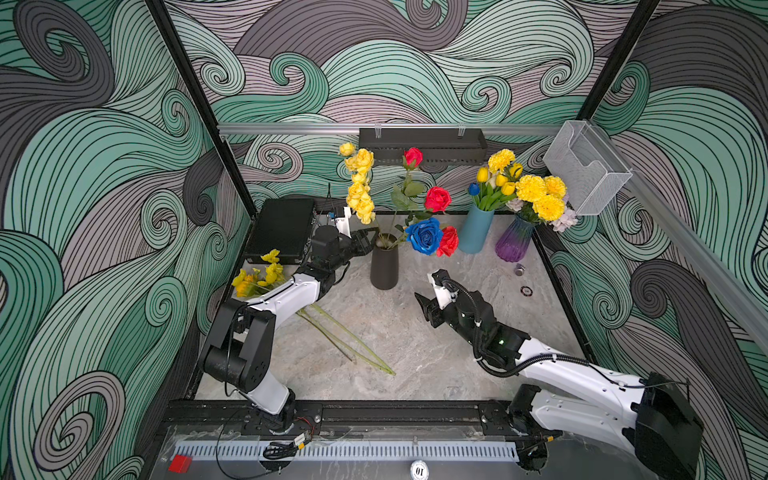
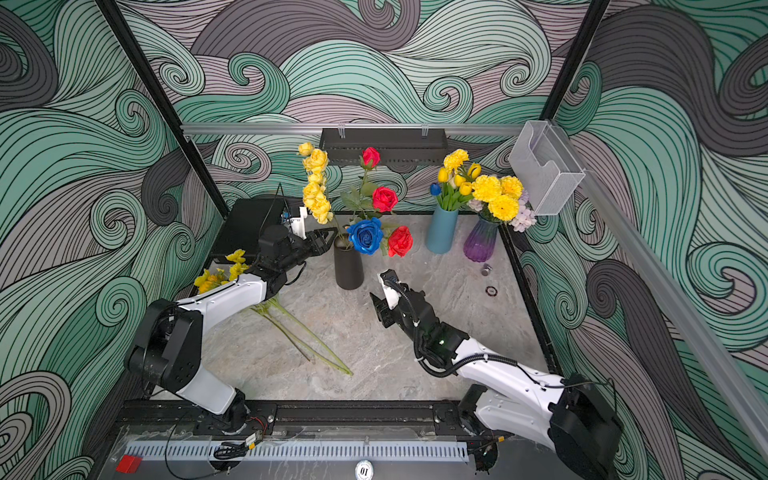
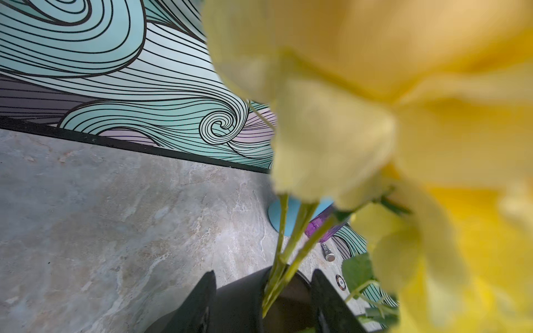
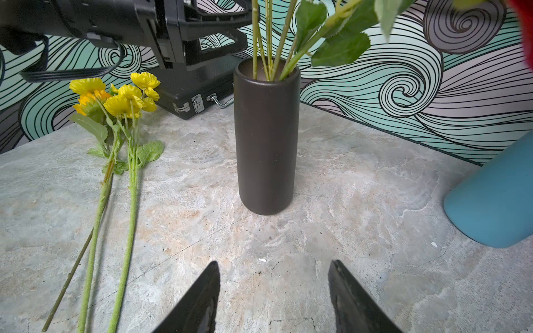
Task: Pick out yellow flowers from the vase
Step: Pick up the flower from the vase.
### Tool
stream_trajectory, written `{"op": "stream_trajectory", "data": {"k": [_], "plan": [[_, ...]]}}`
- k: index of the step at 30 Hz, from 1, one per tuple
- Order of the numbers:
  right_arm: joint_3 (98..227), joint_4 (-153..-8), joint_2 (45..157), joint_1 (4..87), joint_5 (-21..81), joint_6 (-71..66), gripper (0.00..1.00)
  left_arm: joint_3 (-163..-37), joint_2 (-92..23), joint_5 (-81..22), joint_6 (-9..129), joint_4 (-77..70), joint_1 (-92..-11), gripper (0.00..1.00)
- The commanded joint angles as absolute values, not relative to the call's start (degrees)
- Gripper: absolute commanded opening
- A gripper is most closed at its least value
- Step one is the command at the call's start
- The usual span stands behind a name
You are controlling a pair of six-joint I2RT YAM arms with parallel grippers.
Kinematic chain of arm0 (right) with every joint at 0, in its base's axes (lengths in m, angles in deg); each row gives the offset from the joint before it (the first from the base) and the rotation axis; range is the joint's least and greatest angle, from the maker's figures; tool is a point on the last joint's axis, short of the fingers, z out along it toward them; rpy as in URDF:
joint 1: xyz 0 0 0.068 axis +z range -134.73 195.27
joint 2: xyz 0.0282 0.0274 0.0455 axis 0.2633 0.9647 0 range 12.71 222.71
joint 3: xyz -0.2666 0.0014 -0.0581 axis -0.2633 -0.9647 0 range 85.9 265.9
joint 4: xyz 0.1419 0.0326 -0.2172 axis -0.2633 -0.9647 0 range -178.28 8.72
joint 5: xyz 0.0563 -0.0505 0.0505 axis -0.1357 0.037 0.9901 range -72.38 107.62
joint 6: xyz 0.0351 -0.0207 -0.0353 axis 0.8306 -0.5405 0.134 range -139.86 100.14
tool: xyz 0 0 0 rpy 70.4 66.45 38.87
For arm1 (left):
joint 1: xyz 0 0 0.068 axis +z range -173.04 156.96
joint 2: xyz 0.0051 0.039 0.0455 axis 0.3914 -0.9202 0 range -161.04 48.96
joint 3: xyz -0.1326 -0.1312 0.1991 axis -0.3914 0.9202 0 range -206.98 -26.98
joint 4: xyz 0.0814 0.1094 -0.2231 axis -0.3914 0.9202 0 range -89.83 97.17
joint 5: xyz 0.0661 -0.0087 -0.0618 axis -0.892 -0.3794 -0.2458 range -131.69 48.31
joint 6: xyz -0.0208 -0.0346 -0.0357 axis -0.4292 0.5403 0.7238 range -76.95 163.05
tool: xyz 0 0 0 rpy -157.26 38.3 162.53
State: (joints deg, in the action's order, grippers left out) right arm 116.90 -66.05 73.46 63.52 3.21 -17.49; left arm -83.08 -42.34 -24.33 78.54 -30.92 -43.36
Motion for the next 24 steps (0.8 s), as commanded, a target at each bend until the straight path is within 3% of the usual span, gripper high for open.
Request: {"op": "stream_trajectory", "data": {"k": [1, 15, 24], "plan": [[116.35, -64.85, 73.57, 63.24, 3.89, -16.6, 0.6, -86.03, -43.53, -22.71, 78.7, -33.81, -42.96, 0.49], [117.23, -64.67, 74.8, 62.77, 5.03, -16.69, 0.6, -89.27, -47.12, -21.83, 80.03, -34.78, -42.9, 0.33], [118.17, -64.75, 75.76, 62.38, 5.84, -16.69, 0.6, -88.64, -46.61, -21.74, 79.7, -35.94, -42.9, 0.13]]}}
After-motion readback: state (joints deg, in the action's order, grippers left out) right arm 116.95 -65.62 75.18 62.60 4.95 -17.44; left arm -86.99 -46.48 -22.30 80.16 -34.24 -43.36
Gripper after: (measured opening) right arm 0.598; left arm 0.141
